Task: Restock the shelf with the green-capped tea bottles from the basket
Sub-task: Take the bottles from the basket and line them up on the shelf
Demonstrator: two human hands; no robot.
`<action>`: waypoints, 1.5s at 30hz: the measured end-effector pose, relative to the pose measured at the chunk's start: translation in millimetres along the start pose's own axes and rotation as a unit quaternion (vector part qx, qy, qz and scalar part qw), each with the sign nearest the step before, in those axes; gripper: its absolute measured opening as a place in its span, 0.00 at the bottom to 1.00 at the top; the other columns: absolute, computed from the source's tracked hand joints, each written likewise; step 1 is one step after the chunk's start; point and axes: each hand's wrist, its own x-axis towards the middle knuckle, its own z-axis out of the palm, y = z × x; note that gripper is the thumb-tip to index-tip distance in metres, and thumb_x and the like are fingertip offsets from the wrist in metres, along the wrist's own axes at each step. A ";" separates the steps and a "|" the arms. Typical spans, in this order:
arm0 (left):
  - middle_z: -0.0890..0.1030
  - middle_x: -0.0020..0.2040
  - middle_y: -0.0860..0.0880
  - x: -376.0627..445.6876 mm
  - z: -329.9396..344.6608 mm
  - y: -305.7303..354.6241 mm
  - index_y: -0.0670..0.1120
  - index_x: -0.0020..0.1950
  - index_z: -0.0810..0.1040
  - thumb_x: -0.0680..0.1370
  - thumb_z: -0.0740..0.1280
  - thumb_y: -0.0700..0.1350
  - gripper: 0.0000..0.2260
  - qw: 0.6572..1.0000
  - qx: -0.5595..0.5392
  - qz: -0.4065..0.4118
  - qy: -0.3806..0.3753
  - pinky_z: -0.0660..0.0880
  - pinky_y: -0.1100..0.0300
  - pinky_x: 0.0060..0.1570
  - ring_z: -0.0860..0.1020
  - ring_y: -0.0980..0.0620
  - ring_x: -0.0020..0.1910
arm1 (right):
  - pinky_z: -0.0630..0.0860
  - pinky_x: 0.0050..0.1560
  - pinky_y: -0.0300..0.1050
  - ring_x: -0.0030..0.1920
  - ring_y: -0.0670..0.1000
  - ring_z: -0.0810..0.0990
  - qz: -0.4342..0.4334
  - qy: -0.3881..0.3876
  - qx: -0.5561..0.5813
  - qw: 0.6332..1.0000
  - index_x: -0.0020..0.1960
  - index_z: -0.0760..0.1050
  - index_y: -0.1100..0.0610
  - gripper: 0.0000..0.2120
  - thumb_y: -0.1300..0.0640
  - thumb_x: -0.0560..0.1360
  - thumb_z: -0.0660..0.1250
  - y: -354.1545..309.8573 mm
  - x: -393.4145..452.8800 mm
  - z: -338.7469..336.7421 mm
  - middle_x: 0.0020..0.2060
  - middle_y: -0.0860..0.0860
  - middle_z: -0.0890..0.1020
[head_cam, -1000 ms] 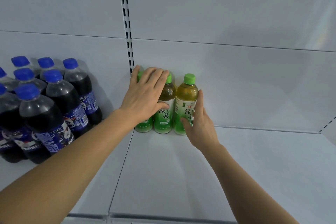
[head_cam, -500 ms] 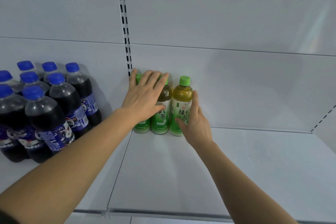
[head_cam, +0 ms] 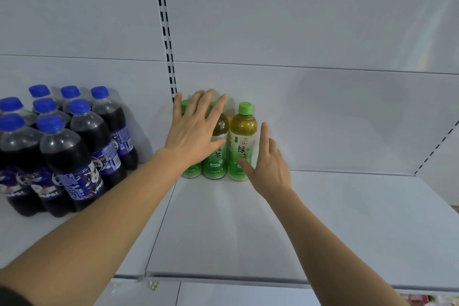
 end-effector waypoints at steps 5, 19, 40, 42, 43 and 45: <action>0.60 0.85 0.42 -13.2 -12.1 34.6 0.48 0.86 0.58 0.81 0.64 0.65 0.39 0.998 -0.049 0.032 0.036 0.53 0.30 0.80 0.57 0.39 0.84 | 0.61 0.84 0.62 0.86 0.63 0.57 0.005 0.029 -0.101 0.994 0.89 0.49 0.52 0.43 0.31 0.84 0.57 19.1 -19.2 -14.8 0.86 0.60 0.60; 0.62 0.85 0.40 -73.2 -8.6 184.8 0.45 0.86 0.61 0.85 0.54 0.63 0.34 0.947 -0.256 0.194 -0.024 0.53 0.37 0.84 0.56 0.39 0.86 | 0.46 0.87 0.63 0.89 0.61 0.45 0.190 0.021 -0.253 0.948 0.89 0.52 0.52 0.38 0.31 0.87 0.48 60.5 -204.0 -102.5 0.89 0.58 0.52; 0.66 0.82 0.42 -262.4 -1.5 542.2 0.44 0.85 0.61 0.83 0.65 0.59 0.35 0.752 -0.332 0.520 -0.232 0.58 0.46 0.83 0.63 0.41 0.82 | 0.56 0.85 0.65 0.88 0.63 0.54 0.528 -0.082 -0.215 0.818 0.89 0.53 0.50 0.41 0.31 0.82 0.41 246.5 -577.2 -137.0 0.87 0.60 0.59; 0.64 0.83 0.44 -279.0 13.3 553.8 0.45 0.86 0.58 0.83 0.63 0.61 0.36 0.744 -0.303 0.532 -0.268 0.57 0.48 0.83 0.61 0.43 0.82 | 0.53 0.86 0.64 0.88 0.63 0.53 0.542 -0.106 -0.191 0.812 0.89 0.51 0.49 0.42 0.31 0.81 0.39 255.4 -595.3 -119.6 0.88 0.60 0.58; 0.62 0.83 0.44 -286.8 20.9 558.9 0.45 0.87 0.56 0.84 0.62 0.62 0.37 0.740 -0.285 0.536 -0.289 0.56 0.48 0.83 0.61 0.43 0.82 | 0.52 0.87 0.64 0.88 0.63 0.53 0.549 -0.118 -0.182 0.807 0.90 0.51 0.49 0.42 0.31 0.81 0.38 258.0 -604.1 -110.7 0.88 0.60 0.57; 0.60 0.85 0.43 -300.5 37.9 570.6 0.46 0.87 0.53 0.84 0.61 0.64 0.38 0.729 -0.255 0.542 -0.331 0.55 0.47 0.83 0.59 0.42 0.83 | 0.49 0.87 0.64 0.88 0.62 0.51 0.571 -0.140 -0.161 0.793 0.90 0.48 0.48 0.39 0.30 0.84 0.42 263.8 -622.8 -93.4 0.88 0.60 0.55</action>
